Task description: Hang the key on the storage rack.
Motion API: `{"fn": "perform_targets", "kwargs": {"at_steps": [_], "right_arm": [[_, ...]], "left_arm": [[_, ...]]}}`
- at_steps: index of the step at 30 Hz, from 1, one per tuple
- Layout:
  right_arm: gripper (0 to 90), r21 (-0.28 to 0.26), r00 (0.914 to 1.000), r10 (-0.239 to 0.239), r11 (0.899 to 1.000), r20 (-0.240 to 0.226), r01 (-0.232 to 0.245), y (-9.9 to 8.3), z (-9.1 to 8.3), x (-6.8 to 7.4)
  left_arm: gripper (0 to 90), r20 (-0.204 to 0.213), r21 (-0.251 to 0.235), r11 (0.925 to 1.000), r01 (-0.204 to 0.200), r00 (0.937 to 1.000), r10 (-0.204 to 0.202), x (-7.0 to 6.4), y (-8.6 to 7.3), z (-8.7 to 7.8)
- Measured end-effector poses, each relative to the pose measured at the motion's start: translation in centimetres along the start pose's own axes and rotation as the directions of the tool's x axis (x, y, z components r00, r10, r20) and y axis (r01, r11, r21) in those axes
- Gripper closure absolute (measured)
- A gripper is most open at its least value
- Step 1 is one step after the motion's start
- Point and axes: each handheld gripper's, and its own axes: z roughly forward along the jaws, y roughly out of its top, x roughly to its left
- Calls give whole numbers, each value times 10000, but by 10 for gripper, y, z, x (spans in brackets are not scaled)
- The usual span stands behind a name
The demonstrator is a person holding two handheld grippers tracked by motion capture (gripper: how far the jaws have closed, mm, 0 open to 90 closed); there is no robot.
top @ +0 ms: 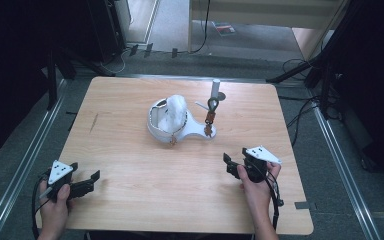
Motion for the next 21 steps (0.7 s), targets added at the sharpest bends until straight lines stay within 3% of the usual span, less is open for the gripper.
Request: {"fn": "perform_targets", "kwargs": {"at_steps": [6,21], "right_arm": [[231,76,9997,218,9997,-81,-218,-10,-6,-7],[233,100,9998,165,9998,121,-166,-29,-24,-23]], "left_arm": [[146,-3,-11,10000,9,10000,-9,0,0,0],[145,11,14,10000,-7,10000,7,0,0,0]]}}
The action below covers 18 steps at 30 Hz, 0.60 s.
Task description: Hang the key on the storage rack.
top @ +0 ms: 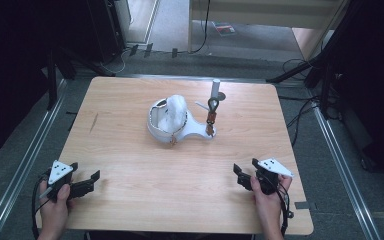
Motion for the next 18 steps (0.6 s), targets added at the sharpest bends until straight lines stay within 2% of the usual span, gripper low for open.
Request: {"fn": "perform_targets", "kwargs": {"at_steps": [18], "right_arm": [[235,44,9996,158,9999,250,-159,-14,-19,-20]], "left_arm": [[146,-3,17,10000,-17,10000,17,0,0,0]]}}
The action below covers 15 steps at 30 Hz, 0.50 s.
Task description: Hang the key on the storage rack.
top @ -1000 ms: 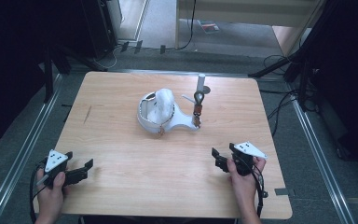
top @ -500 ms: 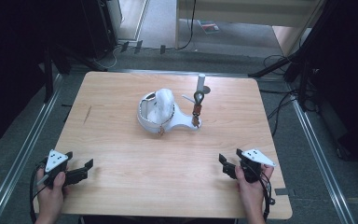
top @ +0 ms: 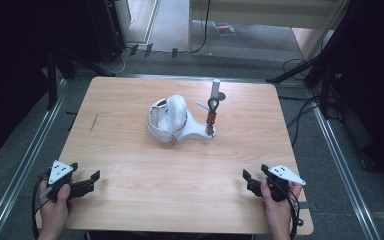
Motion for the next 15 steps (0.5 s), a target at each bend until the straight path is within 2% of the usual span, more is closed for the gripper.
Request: {"fn": "perform_targets", "kwargs": {"at_steps": [15], "right_arm": [[238,34,9996,-49,10000,262,49,-8,-15,-12]], "left_arm": [[145,7,16,10000,16,10000,-16,0,0,0]]}}
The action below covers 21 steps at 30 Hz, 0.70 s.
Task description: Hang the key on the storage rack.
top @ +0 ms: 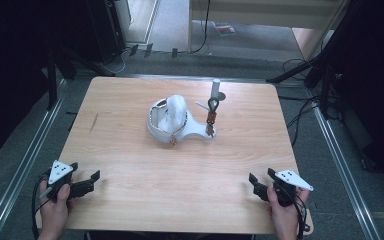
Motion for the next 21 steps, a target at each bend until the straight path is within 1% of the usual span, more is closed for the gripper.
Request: {"fn": "perform_targets", "kwargs": {"at_steps": [3,6,7,8,9,11,13,14,15,17,21], "right_arm": [[237,57,10000,23,10000,60,-23,-2,-4,-3],[235,193,9999,-66,9998,129,63,-4,-8,-9],[235,207,9999,-3,9998,131,0,-4,-10,-10],[236,78,9998,167,9998,57,-167,-6,-14,-15],[237,52,9996,288,9996,65,-289,-7,-16,-17],[237,18,9995,320,9995,63,-320,-7,-17,-19],[237,56,9996,238,9997,124,-239,-9,-20,-21],[237,106,9998,120,9999,157,-121,-10,-22,-21],[237,106,9998,120,9999,157,-121,-10,-22,-21],[237,157,9999,-34,9999,135,32,-11,-24,-21],[237,173,9999,-15,9998,137,13,-11,-24,-21]], "left_arm": [[146,4,-3,10000,-9,10000,9,0,0,0],[145,-6,-21,10000,8,10000,-8,0,0,0],[146,-8,-24,10000,16,10000,-16,0,0,0],[145,-6,-7,10000,0,10000,0,-1,0,0],[145,-13,8,10000,-9,10000,9,-1,0,0],[146,-9,10,10000,-5,10000,5,-1,0,0],[145,-16,11,10000,-7,10000,7,-1,0,0],[146,-13,11,10000,-15,10000,15,-1,0,0],[146,-16,14,10000,-4,10000,4,-1,0,0],[146,-24,19,10000,-12,10000,12,-1,0,0],[146,-19,30,10000,-27,10000,27,-1,0,0]]}}
